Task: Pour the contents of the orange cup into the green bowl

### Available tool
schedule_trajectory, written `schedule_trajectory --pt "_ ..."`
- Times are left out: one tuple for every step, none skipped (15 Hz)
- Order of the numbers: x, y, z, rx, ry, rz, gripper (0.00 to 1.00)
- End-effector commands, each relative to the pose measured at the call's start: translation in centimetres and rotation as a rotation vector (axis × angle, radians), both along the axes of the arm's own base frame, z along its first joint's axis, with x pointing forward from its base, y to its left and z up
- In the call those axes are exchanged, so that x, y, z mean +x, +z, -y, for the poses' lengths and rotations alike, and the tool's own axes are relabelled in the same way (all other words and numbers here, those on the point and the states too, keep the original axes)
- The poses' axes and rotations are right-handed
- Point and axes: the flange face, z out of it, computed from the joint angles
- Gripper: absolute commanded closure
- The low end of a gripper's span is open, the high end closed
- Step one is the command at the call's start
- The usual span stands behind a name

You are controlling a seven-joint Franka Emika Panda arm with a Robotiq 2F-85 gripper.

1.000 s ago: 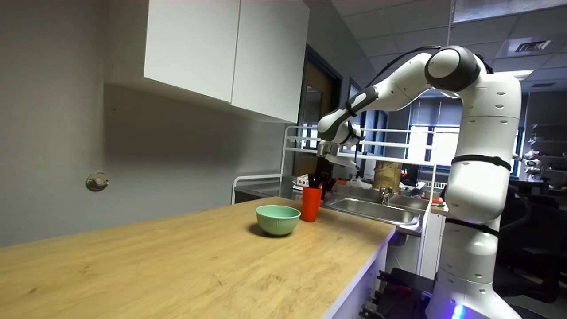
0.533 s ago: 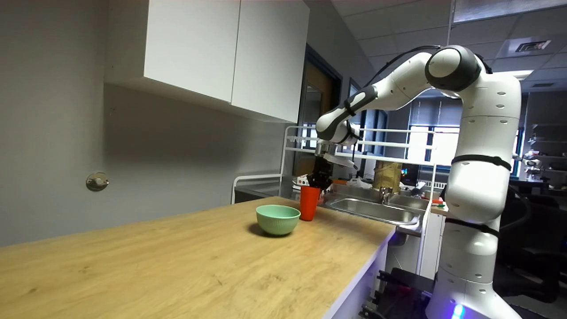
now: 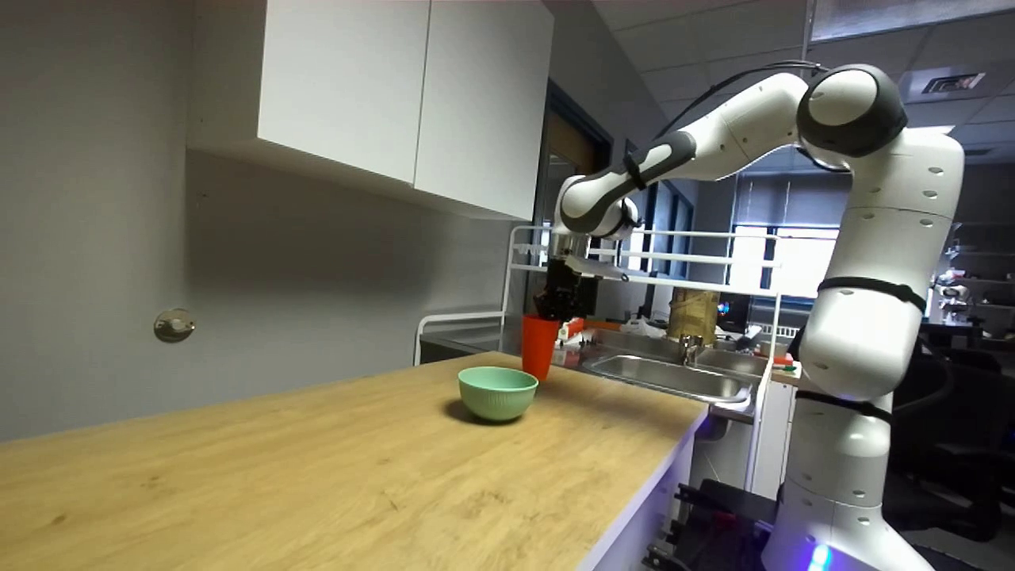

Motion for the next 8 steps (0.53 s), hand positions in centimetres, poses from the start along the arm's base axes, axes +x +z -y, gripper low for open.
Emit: schedule_trajectory --pt "-1.2 2.5 -5.8 -0.133 0.016 0.025 0.99" --pt "-1.2 2.7 -7.6 -0.179 0.026 0.028 0.99" --pt "-1.1 2.6 -9.7 -0.228 0.039 0.026 0.99" --pt "-1.4 2.7 -11.8 -0.271 0.052 0.024 0.99" --pt "-1.3 2.3 -13.9 -0.322 0.065 0.024 0.99" --pt "-1.7 2.1 -16.0 -0.373 0.079 0.028 0.99" --pt "-1.8 1.6 -18.0 -0.440 0.091 0.039 0.99" --pt "-2.2 1.1 -19.9 -0.502 0.104 0.051 0.99"
